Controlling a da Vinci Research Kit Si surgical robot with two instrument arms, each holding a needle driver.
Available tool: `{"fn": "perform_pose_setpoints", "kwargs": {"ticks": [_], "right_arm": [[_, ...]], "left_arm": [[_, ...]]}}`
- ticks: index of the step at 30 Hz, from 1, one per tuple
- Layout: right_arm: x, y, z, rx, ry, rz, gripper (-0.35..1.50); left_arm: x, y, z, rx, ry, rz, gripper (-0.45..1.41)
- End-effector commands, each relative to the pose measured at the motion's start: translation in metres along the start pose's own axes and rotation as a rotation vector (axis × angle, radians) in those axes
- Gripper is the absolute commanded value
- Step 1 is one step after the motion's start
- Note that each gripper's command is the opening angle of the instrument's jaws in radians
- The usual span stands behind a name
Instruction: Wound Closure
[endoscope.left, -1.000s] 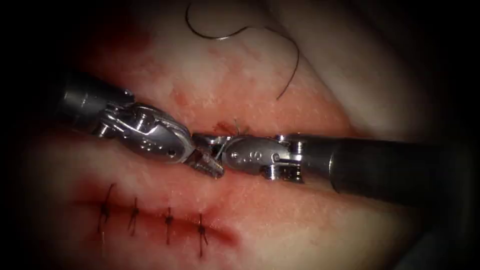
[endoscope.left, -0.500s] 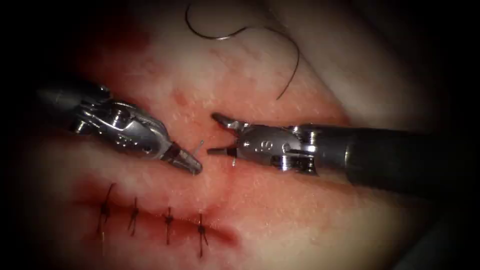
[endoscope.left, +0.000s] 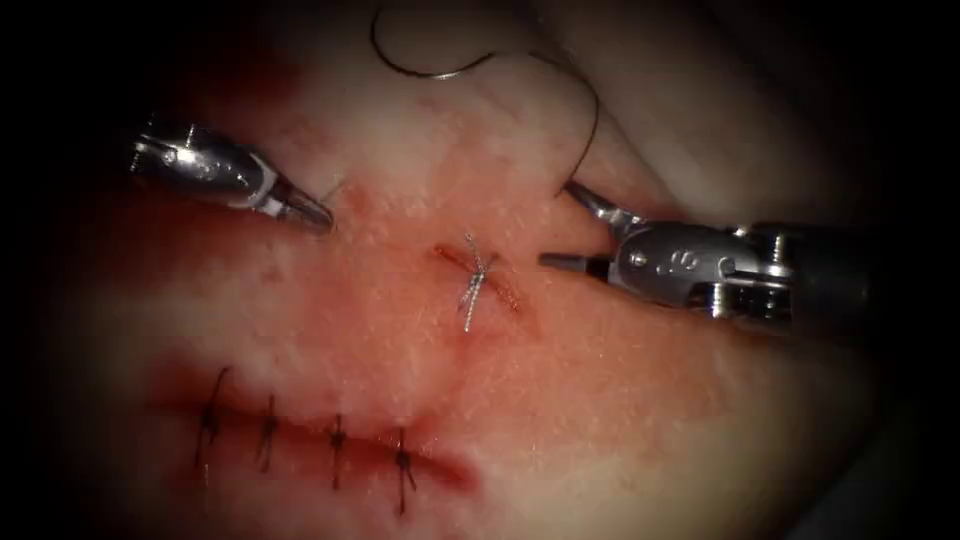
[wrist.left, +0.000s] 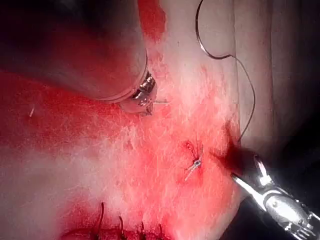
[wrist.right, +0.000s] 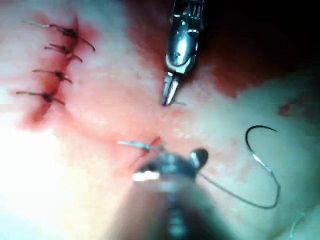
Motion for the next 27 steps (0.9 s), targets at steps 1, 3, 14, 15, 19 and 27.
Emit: {"fn": "perform_pose_setpoints", "kwargs": {"ticks": [1,3,14,15,19,27], "right_arm": [[-0.0003,-0.0004,0.0007,-0.002,0.004,0.0,1.33],[-0.0003,-0.0004,0.0007,-0.002,0.004,0.0,1.35],[-0.0004,-0.0003,0.0006,-0.001,0.004,0.005,1.35],[-0.0004,-0.0003,0.0006,-0.001,0.005,0.005,1.35],[-0.0005,-0.0003,0.0006,0.0,0.005,0.005,1.35],[0.0,-0.0005,0.0004,0.02,0.019,0.097,1.47]], "left_arm": [[-0.0007,0.0,0.0009,-0.003,0.002,-0.027,0.41],[-0.0018,0.0001,0.001,-0.003,0.003,-0.113,0.57],[-0.0021,0.0022,-0.0062,-0.034,-0.044,-0.17,0.77],[-0.0025,0.0022,-0.0065,-0.034,-0.053,-0.174,0.77],[-0.0028,0.0021,-0.0075,0.001,-0.089,-0.183,0.74],[0.0055,0.0014,-0.0102,0.082,0.045,-0.266,0.7]]}}
